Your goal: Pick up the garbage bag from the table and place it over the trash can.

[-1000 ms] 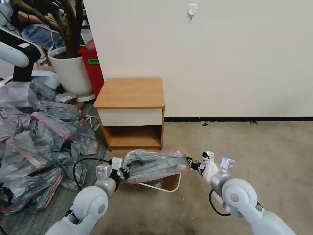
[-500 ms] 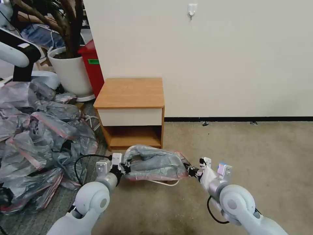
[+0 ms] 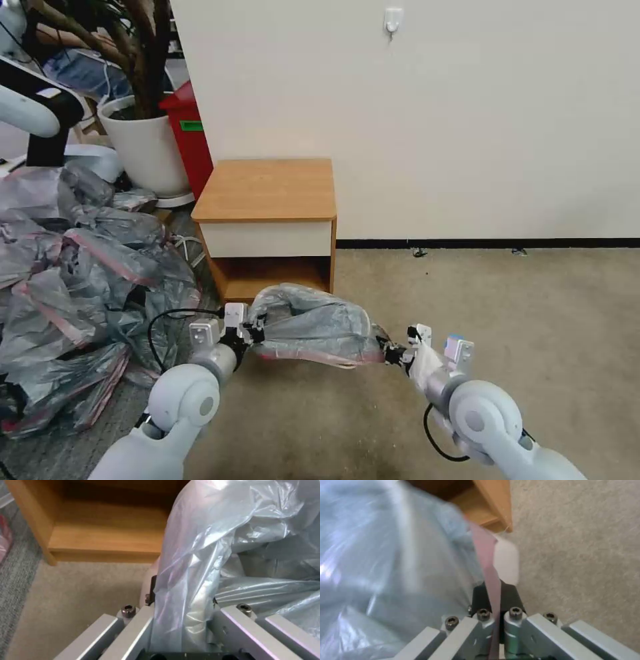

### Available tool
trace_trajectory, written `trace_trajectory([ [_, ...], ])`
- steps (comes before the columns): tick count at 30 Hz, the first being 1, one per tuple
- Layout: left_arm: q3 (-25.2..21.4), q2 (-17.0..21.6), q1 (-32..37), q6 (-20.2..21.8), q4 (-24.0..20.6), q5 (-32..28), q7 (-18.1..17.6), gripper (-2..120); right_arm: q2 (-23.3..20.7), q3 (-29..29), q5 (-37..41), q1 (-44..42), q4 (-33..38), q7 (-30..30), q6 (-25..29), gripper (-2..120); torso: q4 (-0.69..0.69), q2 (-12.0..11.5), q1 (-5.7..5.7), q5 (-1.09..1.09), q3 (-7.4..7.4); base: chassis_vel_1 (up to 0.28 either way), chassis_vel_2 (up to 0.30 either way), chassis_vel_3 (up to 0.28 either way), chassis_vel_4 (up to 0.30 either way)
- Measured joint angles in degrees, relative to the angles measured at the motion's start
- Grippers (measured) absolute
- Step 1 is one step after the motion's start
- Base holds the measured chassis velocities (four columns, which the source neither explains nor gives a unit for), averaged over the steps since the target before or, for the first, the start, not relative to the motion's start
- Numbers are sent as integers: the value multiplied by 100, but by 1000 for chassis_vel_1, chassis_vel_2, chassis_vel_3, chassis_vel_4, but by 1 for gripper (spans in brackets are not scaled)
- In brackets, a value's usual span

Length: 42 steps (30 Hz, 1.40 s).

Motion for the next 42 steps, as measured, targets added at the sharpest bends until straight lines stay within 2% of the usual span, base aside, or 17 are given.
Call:
trace_trajectory([
  [2,96,-143,-59,-105,71,-2,-206,3,49,-143,-160,-60,134,16,105,0,0,0,0,0,0,0,0,0,0],
  [8,151,-199,-163,-125,79,-324,-514,3,89,-278,-372,-73,55,21,227,0,0,0,0,0,0,0,0,0,0],
  [11,162,-168,-259,-12,6,-882,-874,3,91,-363,-568,-81,-127,-17,391,0,0,0,0,0,0,0,0,0,0],
  [14,183,-109,-335,23,4,-1102,-1084,3,90,-400,-683,-101,-189,-25,464,0,0,0,0,0,0,0,0,0,0],
  [21,237,-54,-415,44,39,-1244,-1247,3,75,-404,-784,-92,-220,-26,533,0,0,0,0,0,0,0,0,0,0],
  [23,260,-75,-441,56,23,-1428,-1397,3,87,-441,-872,-98,-263,-26,595,0,0,0,0,0,0,0,0,0,0],
  [24,299,-108,-490,66,-34,-1821,-1700,3,115,-481,-965,-98,-309,-26,675,0,0,0,0,0,0,0,0,0,0],
  [25,299,-108,-490,66,-34,-1821,-1700,3,115,-481,-965,-98,-309,-26,675,0,0,0,0,0,0,0,0,0,0],
  [28,338,-188,-595,77,-113,-2493,-2271,3,190,-537,-1132,-72,-405,-19,804,0,-1,0,0,0,0,0,0,0,0],
  [35,316,-191,-654,116,-193,-3010,-2638,3,252,-637,-1471,9,-651,-36,1140,0,0,0,0,0,0,0,0,0,0],
  [38,207,-148,-690,187,-313,-3643,-2965,3,278,-662,-1663,74,-877,-84,1414,0,0,0,0,0,0,0,0,0,0],
  [42,130,-101,-730,203,-356,-4041,-3215,3,326,-697,-1827,123,-1063,-114,1620,0,0,0,0,0,0,0,0,0,0],
])
